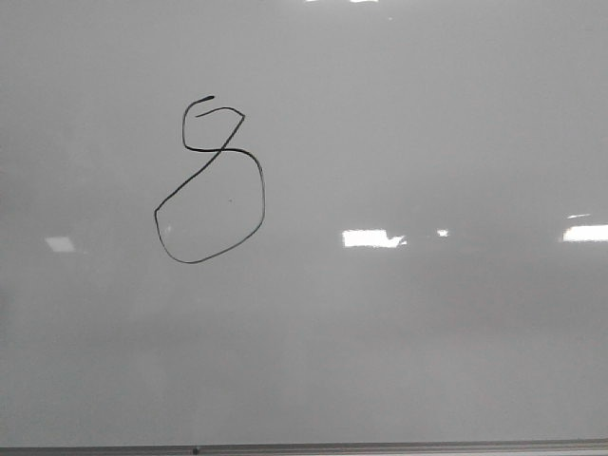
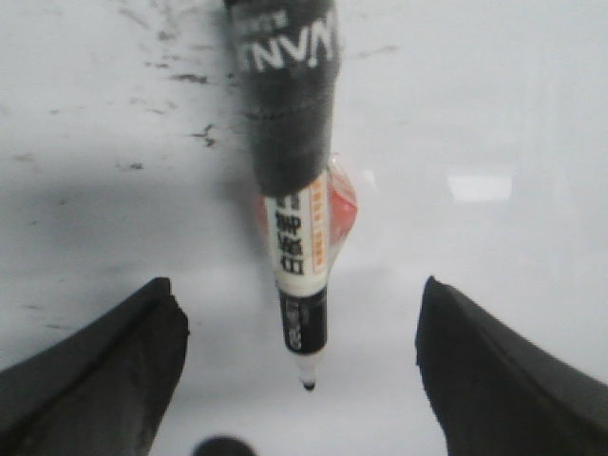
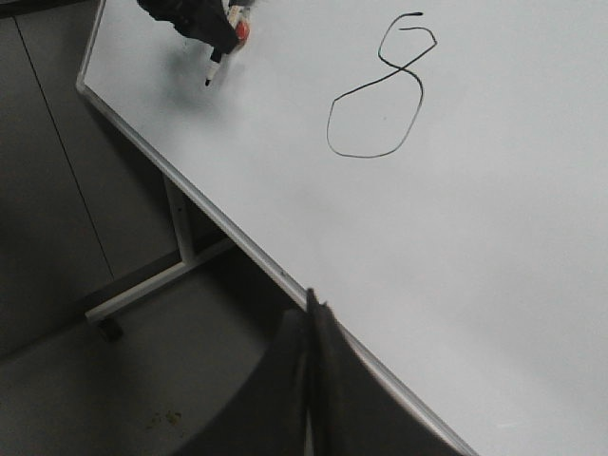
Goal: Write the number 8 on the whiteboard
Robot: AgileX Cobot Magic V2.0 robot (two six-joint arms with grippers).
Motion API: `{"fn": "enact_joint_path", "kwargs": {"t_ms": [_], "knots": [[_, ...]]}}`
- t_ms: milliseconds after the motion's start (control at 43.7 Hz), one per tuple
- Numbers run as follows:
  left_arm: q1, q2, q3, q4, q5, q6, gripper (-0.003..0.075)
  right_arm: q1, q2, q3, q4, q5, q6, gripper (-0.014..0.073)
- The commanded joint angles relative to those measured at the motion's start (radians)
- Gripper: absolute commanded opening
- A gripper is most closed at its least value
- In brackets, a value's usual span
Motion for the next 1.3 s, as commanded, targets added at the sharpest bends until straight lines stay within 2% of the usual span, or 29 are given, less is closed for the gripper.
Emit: {"fn": "enact_joint_path", "kwargs": {"t_ms": [0,69,206,549,733,1282], "knots": [[0.001,-0.167,0.037,0.002,-0.036,-0.004,0.0496,-0.007,0.009,-0.028,0.014,-0.066,-0.003,-0.0062],[0.001,-0.275,0.083,0.002,-0.036,-0.004,0.0475,-0.007,0.009,-0.028,0.014,-0.066,-0.003,-0.0062],[0.001,-0.545,0.183,-0.004,-0.036,-0.004,0.0378,-0.007,0.009,-0.028,0.014,-0.067,-0.003,-0.0062],[0.001,-1.188,0.338,-0.006,-0.019,-0.004,-0.0013,-0.007,0.009,-0.028,0.014,-0.067,-0.003,-0.0062],[0.001,-1.356,0.338,-0.006,-0.001,-0.004,-0.0020,-0.007,0.009,-0.028,0.014,-0.067,-0.003,-0.0062],[0.001,-1.329,0.338,-0.006,-0.019,-0.004,-0.0021,-0.007,0.010,-0.028,0.015,-0.063,-0.003,-0.0062]]}}
